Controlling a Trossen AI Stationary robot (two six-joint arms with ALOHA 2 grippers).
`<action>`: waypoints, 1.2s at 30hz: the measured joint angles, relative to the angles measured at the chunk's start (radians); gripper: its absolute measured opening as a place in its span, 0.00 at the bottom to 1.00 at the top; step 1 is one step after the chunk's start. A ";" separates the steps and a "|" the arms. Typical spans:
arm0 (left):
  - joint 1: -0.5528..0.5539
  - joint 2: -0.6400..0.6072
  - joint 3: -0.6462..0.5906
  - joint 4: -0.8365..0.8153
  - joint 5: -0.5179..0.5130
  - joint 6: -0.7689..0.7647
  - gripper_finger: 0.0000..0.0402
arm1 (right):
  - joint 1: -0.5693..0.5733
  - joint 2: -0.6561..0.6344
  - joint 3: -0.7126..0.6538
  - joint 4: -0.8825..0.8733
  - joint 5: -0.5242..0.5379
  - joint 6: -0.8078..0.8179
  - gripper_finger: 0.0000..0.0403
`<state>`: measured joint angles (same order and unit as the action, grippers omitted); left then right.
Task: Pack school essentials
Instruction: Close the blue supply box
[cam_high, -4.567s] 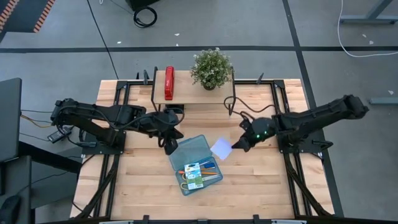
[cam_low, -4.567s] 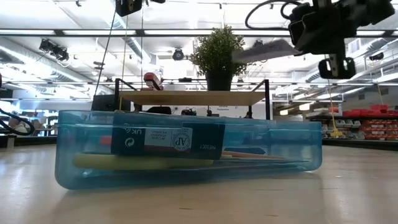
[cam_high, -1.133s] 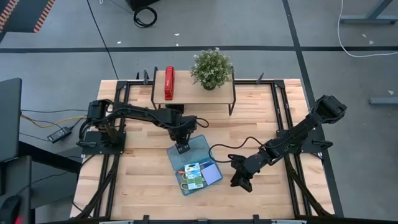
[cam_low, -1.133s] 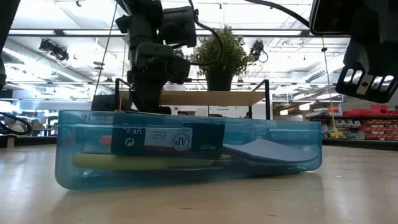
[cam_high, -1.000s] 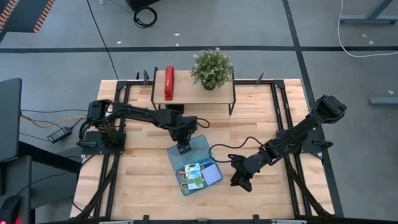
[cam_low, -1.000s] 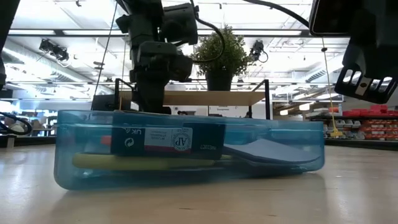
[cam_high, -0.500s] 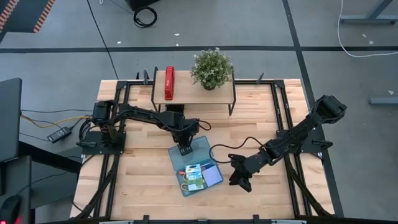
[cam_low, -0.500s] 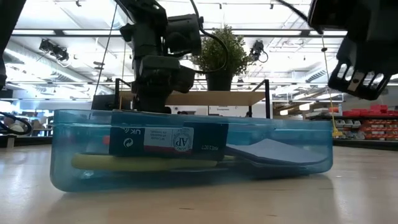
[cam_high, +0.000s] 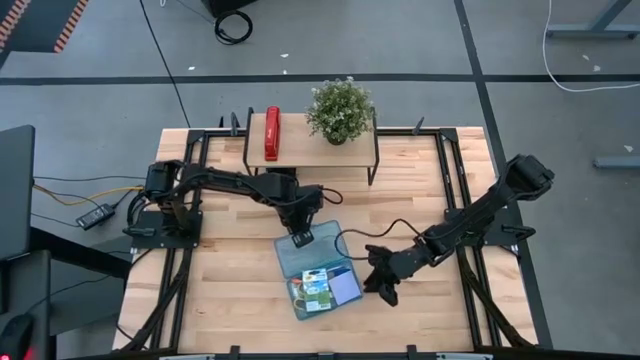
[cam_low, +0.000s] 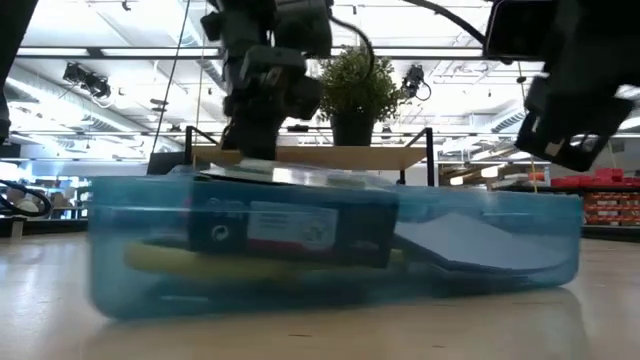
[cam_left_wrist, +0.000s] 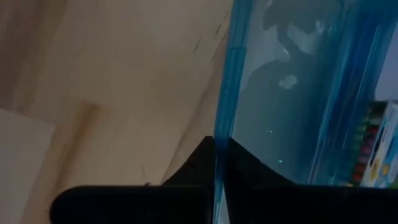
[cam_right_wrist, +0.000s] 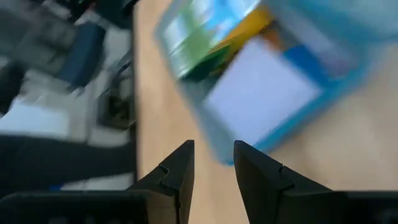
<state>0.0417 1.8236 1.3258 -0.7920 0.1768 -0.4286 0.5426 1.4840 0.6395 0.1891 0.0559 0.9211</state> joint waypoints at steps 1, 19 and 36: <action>0.000 0.000 0.017 -0.011 -0.008 0.005 0.04 | 0.006 0.010 0.000 0.021 -0.033 -0.001 0.30; 0.001 -0.001 0.127 -0.132 -0.156 0.048 0.05 | 0.075 0.203 0.026 0.311 0.038 -0.035 0.30; -0.003 -0.001 0.127 -0.119 -0.158 0.013 0.04 | -0.004 0.337 0.291 0.015 0.028 -0.209 0.30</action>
<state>0.0387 1.8229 1.4528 -0.9115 0.0185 -0.4156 0.5385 1.8214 0.9302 0.2038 0.0841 0.7122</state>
